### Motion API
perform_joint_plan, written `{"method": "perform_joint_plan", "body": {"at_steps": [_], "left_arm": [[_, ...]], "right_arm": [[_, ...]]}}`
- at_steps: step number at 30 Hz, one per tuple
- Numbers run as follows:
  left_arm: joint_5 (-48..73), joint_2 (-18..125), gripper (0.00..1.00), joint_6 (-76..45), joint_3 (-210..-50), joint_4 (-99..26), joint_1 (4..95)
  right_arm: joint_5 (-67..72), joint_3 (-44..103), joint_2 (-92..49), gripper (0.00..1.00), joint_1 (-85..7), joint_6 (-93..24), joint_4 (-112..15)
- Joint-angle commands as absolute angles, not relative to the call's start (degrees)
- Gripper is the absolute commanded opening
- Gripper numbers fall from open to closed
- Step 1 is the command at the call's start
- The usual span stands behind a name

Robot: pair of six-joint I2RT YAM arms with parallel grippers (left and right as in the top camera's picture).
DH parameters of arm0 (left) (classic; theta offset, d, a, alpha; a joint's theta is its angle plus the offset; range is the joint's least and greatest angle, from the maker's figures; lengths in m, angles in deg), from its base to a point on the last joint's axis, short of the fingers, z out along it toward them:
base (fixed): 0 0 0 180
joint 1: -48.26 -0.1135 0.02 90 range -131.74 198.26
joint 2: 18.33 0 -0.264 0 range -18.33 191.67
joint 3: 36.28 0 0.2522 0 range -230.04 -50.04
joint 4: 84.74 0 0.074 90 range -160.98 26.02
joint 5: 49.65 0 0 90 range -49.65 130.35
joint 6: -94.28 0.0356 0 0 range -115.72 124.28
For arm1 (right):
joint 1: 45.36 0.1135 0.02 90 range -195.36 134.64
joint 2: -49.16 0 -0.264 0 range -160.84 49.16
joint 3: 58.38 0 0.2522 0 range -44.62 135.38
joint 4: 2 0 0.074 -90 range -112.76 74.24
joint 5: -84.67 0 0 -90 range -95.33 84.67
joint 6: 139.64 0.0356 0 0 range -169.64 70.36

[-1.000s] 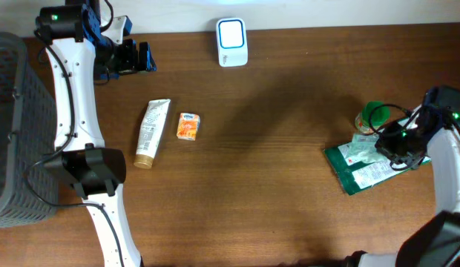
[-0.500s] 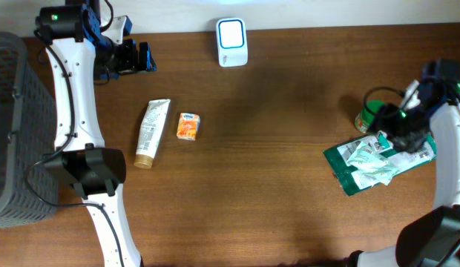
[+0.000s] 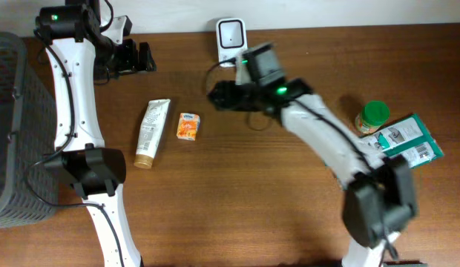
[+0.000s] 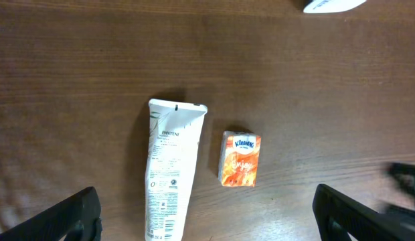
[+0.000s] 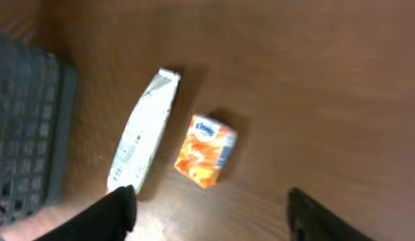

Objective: Scan the item barcode
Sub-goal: 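Reach the right gripper to the orange Kleenex pack and grasp it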

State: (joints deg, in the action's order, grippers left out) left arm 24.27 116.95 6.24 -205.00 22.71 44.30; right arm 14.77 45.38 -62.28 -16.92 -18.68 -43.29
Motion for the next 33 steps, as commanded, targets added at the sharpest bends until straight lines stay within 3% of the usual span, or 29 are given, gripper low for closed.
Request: {"method": "perform_joint_plan", "body": {"at_steps": [1,8,16,24,26,30,33], "left_arm": [[23.64,115.71,0.99,6.52,-205.76,22.73,44.47],[23.64,115.71,0.99,6.52,-205.76,22.73,44.47],[23.64,115.71,0.99,6.52,-205.76,22.73,44.47],[23.64,115.71,0.99,6.52,-205.76,22.73,44.47],[23.64,115.71,0.99,6.52,-205.76,22.73,44.45],[23.64,115.71,0.99,6.52,-205.76,22.73,44.45],[23.64,115.71,0.99,6.52,-205.76,22.73,44.47]], "right_arm": [[15.03,45.64,-69.21,0.62,-13.16,-9.3,-36.21],[12.93,45.64,-75.37,0.54,-9.2,-6.02,-31.77],[12.02,45.6,-78.13,0.37,-7.72,-5.59,-33.02],[13.94,45.6,-81.43,0.37,-7.39,-5.63,-31.92],[13.94,45.6,-81.43,0.3,-7.43,-6.59,-31.97],[16.52,45.73,-80.29,0.04,-8.0,-14.94,-32.51],[16.74,46.04,-75.63,0.04,-10.23,-23.79,-36.65]]}}
